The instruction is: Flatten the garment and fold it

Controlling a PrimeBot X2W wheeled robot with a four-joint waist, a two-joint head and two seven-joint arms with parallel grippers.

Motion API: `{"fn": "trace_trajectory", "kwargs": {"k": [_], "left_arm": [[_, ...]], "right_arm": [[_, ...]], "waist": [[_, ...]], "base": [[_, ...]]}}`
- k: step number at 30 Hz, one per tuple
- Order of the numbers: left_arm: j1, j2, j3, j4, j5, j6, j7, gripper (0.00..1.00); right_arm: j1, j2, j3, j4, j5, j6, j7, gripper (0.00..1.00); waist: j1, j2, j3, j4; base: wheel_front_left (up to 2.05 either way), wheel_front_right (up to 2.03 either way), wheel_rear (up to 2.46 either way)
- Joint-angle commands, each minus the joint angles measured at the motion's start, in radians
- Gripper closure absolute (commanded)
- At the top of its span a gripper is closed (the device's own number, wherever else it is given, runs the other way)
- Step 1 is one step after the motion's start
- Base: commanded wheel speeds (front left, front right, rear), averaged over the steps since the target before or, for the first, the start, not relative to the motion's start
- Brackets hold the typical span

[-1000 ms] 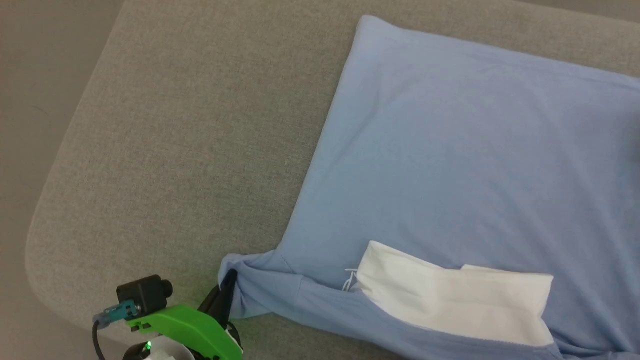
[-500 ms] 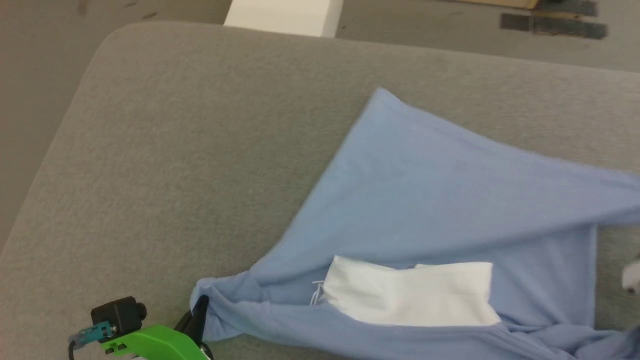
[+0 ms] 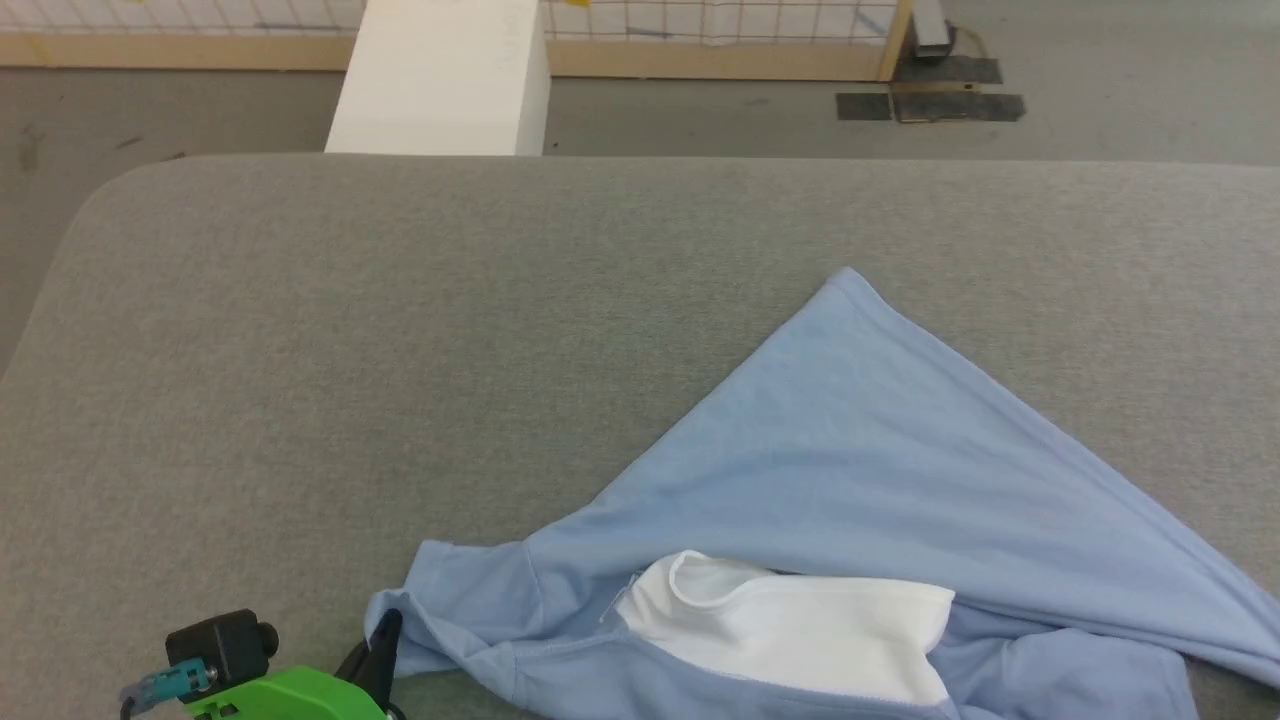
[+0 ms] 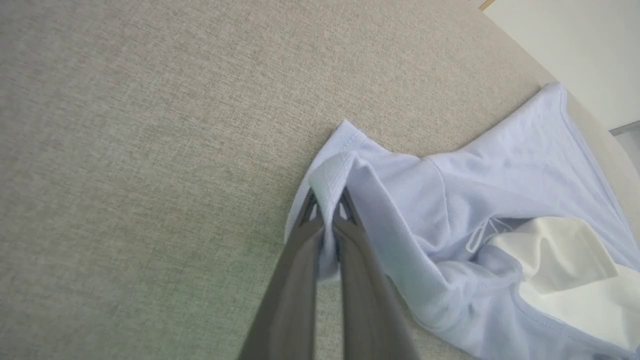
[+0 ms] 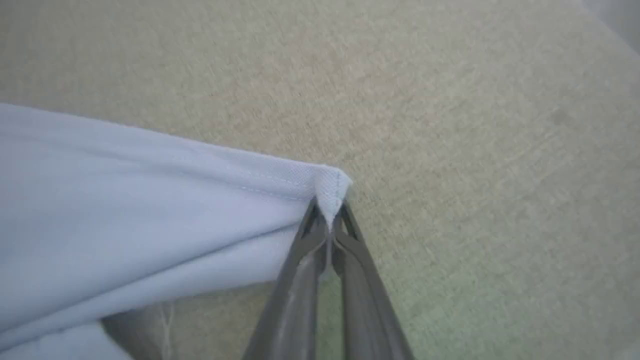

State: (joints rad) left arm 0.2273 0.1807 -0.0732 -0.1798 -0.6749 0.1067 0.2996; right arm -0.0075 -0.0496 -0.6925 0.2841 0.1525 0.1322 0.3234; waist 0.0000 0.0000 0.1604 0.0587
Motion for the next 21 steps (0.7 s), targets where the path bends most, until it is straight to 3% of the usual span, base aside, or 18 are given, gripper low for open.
{"fn": "trace_trajectory", "kwargs": {"k": [1, 4, 5, 6, 7, 10, 13, 18, 21], "left_arm": [[0.010, 0.006, 0.001, -0.004, -0.008, 0.004, 0.005, 1.00], [0.010, 0.006, -0.001, -0.004, -0.008, 0.006, 0.004, 1.00], [0.010, 0.006, -0.002, -0.004, -0.008, 0.006, 0.004, 1.00], [0.009, 0.005, -0.003, -0.004, -0.008, 0.006, 0.004, 1.00], [0.008, 0.005, -0.005, -0.004, -0.009, 0.005, 0.005, 1.00], [0.006, 0.004, -0.009, -0.005, -0.008, 0.006, 0.006, 1.00], [0.004, 0.004, -0.013, -0.006, -0.008, 0.007, 0.007, 1.00], [-0.012, 0.005, -0.022, -0.004, -0.008, 0.003, 0.011, 1.00], [-0.022, 0.007, -0.027, -0.004, -0.008, 0.000, 0.013, 1.00]], "right_arm": [[0.017, -0.001, 0.003, 0.018, 0.008, -0.002, 0.055, 1.00], [0.025, -0.001, 0.011, 0.032, 0.013, -0.002, 0.159, 1.00], [0.024, -0.001, 0.010, 0.028, 0.013, -0.002, 0.178, 0.69], [0.024, -0.001, 0.010, 0.021, 0.013, -0.002, 0.186, 0.06], [0.020, -0.001, 0.010, 0.008, 0.014, -0.002, 0.186, 0.00], [-0.006, -0.001, 0.015, -0.045, 0.014, -0.002, 0.114, 0.00], [-0.046, -0.001, 0.078, -0.111, 0.018, -0.002, -0.024, 0.00], [-0.145, -0.002, 0.264, -0.187, 0.021, -0.002, -0.311, 0.00], [-0.213, -0.026, 0.382, -0.172, 0.027, -0.002, -0.436, 0.00]], "waist": [[0.0000, 0.0000, -0.015, -0.021], [0.0000, 0.0000, -0.017, -0.027], [0.0000, 0.0000, -0.018, -0.028], [0.0000, 0.0000, -0.018, -0.028], [0.0000, 0.0000, -0.019, -0.028], [0.0000, 0.0000, -0.018, -0.024], [0.0000, 0.0000, -0.016, -0.019], [0.0000, 0.0000, -0.009, -0.002], [0.0000, 0.0000, 0.000, 0.010]], "base": [[0.00, 0.00, 0.00], [0.00, 0.00, 0.00], [0.00, 0.00, 0.00], [0.00, 0.00, 0.00], [0.00, 0.00, 0.00], [0.00, 0.00, 0.00], [0.00, 0.00, 0.00], [0.00, 0.00, 0.00], [0.00, 0.00, 0.00]]}}
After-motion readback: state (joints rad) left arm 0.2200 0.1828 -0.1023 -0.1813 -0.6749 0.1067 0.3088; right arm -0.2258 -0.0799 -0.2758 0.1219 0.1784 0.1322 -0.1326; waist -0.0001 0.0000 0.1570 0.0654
